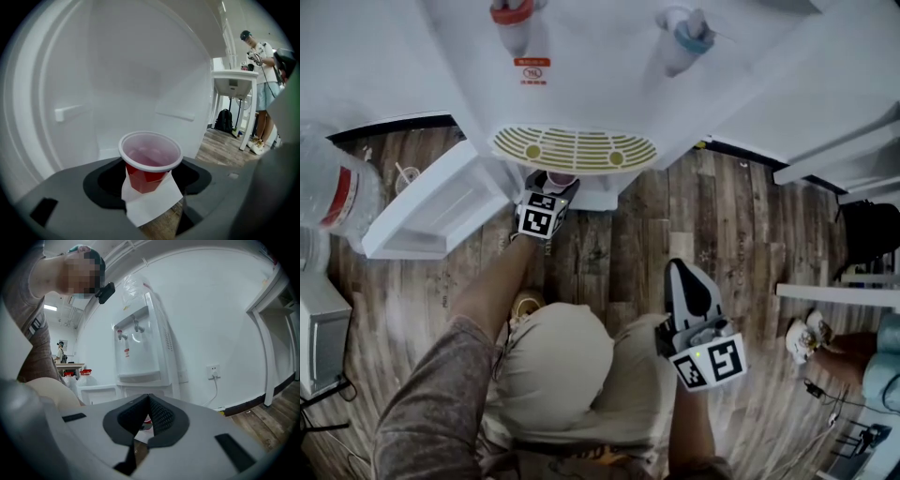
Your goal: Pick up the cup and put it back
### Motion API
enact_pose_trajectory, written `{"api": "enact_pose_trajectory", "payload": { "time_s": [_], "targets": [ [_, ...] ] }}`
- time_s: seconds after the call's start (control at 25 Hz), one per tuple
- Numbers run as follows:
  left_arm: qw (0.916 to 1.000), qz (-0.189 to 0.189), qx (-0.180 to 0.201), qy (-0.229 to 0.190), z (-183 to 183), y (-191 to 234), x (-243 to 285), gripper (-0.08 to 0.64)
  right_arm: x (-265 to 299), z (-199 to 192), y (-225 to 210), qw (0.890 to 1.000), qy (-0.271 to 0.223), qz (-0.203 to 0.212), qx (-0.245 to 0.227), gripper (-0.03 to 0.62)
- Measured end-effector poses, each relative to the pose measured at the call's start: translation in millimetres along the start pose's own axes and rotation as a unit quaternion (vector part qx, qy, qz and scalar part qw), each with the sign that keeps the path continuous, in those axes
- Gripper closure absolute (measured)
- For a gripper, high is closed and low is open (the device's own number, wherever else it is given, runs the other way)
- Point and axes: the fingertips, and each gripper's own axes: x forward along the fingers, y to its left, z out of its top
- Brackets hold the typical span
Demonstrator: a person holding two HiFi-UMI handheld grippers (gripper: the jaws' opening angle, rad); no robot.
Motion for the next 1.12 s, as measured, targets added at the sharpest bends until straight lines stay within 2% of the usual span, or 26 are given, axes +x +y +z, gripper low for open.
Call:
{"api": "enact_pose_trajectory", "payload": {
  "time_s": [0.12, 0.48, 0.8, 1.12],
  "targets": [
    [0.9997, -0.013, -0.02, -0.001, 8, -6, -19, 0.258, 1, -2, -1, 1.0, -0.002, 0.0, 0.002, 0.591],
    [0.998, -0.056, -0.024, -0.017, 48, -36, -77, 0.259, 2, -9, 8, 1.0, -0.001, 0.015, 0.002, 0.591],
    [0.9957, -0.088, 0.01, -0.027, 70, -61, -130, 0.261, 8, -14, 13, 0.999, -0.005, 0.031, 0.007, 0.591],
    [0.9941, -0.105, 0.012, -0.023, 84, -73, -175, 0.261, 19, -25, 19, 0.999, 0.001, 0.044, 0.007, 0.591]
  ]
}}
